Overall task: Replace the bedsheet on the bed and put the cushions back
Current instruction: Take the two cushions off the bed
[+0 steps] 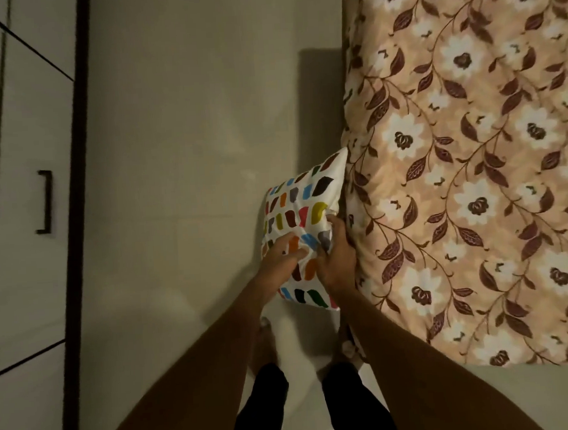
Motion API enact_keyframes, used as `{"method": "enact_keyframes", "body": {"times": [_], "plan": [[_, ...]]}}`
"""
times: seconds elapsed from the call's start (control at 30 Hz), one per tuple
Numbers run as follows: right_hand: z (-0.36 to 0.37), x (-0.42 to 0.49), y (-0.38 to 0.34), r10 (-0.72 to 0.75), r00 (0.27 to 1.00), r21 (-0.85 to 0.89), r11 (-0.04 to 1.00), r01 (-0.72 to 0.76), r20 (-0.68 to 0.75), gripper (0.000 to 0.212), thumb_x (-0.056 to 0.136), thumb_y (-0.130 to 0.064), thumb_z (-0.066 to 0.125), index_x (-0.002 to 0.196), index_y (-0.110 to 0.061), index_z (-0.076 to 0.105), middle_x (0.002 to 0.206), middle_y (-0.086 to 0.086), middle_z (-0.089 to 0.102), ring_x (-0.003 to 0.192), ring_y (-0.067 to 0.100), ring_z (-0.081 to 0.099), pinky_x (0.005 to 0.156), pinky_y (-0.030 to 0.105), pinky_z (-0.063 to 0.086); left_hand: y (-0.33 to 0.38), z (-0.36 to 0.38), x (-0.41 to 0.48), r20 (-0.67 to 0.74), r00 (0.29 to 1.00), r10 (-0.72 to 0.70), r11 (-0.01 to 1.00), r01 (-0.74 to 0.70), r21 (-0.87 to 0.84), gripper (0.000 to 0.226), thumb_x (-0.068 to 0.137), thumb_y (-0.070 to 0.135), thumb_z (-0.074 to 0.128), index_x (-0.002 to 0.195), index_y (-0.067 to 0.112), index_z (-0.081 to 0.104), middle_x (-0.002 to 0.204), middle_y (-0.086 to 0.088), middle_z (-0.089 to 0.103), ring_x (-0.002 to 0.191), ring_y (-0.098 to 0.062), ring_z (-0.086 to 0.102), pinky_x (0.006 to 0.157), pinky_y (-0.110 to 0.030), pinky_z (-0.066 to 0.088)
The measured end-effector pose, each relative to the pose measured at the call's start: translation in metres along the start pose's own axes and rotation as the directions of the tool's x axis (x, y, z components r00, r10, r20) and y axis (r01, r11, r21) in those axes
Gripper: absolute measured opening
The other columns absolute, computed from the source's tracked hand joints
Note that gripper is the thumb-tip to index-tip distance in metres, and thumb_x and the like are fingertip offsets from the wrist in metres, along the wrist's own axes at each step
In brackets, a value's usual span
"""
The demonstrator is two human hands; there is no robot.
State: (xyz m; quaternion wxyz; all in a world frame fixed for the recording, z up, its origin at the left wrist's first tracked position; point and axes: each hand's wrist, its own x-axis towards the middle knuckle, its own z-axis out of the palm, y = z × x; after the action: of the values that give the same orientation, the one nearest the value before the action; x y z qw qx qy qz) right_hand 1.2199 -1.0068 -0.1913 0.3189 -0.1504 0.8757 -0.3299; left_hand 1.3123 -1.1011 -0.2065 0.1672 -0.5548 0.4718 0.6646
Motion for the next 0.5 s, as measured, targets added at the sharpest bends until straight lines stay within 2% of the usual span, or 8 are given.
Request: {"method": "enact_keyframes", "body": {"times": [0.1,0.17,0.23,0.3,0.33,0.4,0.47,0.5], "plan": [[0.021,0.020,0.039,0.032,0.999,-0.002,0.999,-0.032,0.011,0.060,0.099,0.001,0.056,0.151,-0.025,0.039,0.147,0.008,0.058,0.137,0.022,0.055,0.109,0.038,0.048,-0.010,0.018,0.037,0.047,0.999,0.028,0.999,-0.030,0.026,0.054,0.104,0.035,0.055,0.155,0.044,0.037,0.159,-0.002,0.042,0.138,-0.030,0.046,0.113,-0.056,0.044],[0.033,0.028,0.055,0.051,0.998,0.016,0.999,-0.052,0.035,0.069,0.097,0.004,0.057,0.151,-0.034,0.035,0.147,0.006,0.057,0.134,0.024,0.057,0.102,0.052,0.056,-0.012,0.025,0.049,0.066,0.997,0.026,0.998,-0.029,0.051,0.055,0.106,0.026,0.051,0.157,0.038,0.036,0.157,-0.002,0.045,0.137,-0.030,0.048,0.113,-0.054,0.044],[0.040,0.031,0.059,0.104,0.993,0.051,0.993,-0.107,0.063,0.069,0.097,-0.009,0.059,0.150,-0.042,0.030,0.144,0.008,0.057,0.127,0.029,0.061,0.095,0.058,0.058,-0.017,0.029,0.058,0.055,0.998,0.018,0.995,-0.023,0.095,0.056,0.106,0.025,0.050,0.159,0.036,0.035,0.157,-0.002,0.045,0.137,-0.030,0.049,0.113,-0.053,0.045],[0.043,0.033,0.059,0.146,0.985,0.062,0.986,-0.152,0.097,0.070,0.096,-0.024,0.062,0.155,-0.037,0.026,0.148,0.009,0.054,0.133,0.028,0.056,0.111,0.049,0.048,-0.025,0.031,0.062,0.041,0.999,0.014,0.992,-0.019,0.121,0.057,0.104,0.033,0.050,0.158,0.039,0.036,0.156,-0.003,0.047,0.135,-0.030,0.051,0.111,-0.053,0.047],[0.043,0.033,0.058,0.147,0.982,0.037,0.988,-0.152,0.117,0.076,0.095,-0.025,0.065,0.158,-0.032,0.023,0.152,0.008,0.050,0.139,0.026,0.051,0.115,0.042,0.043,-0.026,0.031,0.060,0.038,0.999,0.005,0.991,-0.010,0.137,0.056,0.103,0.038,0.051,0.158,0.039,0.036,0.156,-0.002,0.048,0.135,-0.029,0.052,0.112,-0.053,0.047],[0.041,0.032,0.057,0.127,0.985,-0.033,0.992,-0.124,0.118,0.085,0.091,-0.031,0.072,0.160,-0.030,0.020,0.156,0.003,0.047,0.144,0.023,0.045,0.118,0.043,0.041,-0.019,0.030,0.039,0.025,0.999,0.022,0.989,-0.025,0.147,0.053,0.105,0.042,0.050,0.157,0.032,0.039,0.147,0.005,0.050,0.135,-0.025,0.051,0.115,-0.047,0.044],[0.031,0.027,0.050,0.116,0.983,-0.150,0.984,-0.094,0.143,0.081,0.089,-0.040,0.072,0.156,-0.026,0.029,0.155,0.003,0.046,0.144,0.025,0.045,0.116,0.048,0.044,-0.011,0.025,0.014,0.007,0.998,0.066,0.973,-0.066,0.222,0.049,0.107,0.040,0.051,0.153,0.027,0.044,0.133,0.010,0.050,0.130,-0.020,0.052,0.115,-0.038,0.042],[0.025,0.025,0.046,0.103,0.978,-0.253,0.966,-0.055,0.181,0.075,0.089,-0.042,0.072,0.152,-0.021,0.037,0.154,0.005,0.045,0.143,0.027,0.044,0.116,0.049,0.043,-0.009,0.021,0.004,-0.001,0.995,0.099,0.953,-0.094,0.287,0.045,0.106,0.041,0.052,0.148,0.025,0.049,0.135,0.011,0.053,0.127,-0.019,0.054,0.114,-0.037,0.043]]}}
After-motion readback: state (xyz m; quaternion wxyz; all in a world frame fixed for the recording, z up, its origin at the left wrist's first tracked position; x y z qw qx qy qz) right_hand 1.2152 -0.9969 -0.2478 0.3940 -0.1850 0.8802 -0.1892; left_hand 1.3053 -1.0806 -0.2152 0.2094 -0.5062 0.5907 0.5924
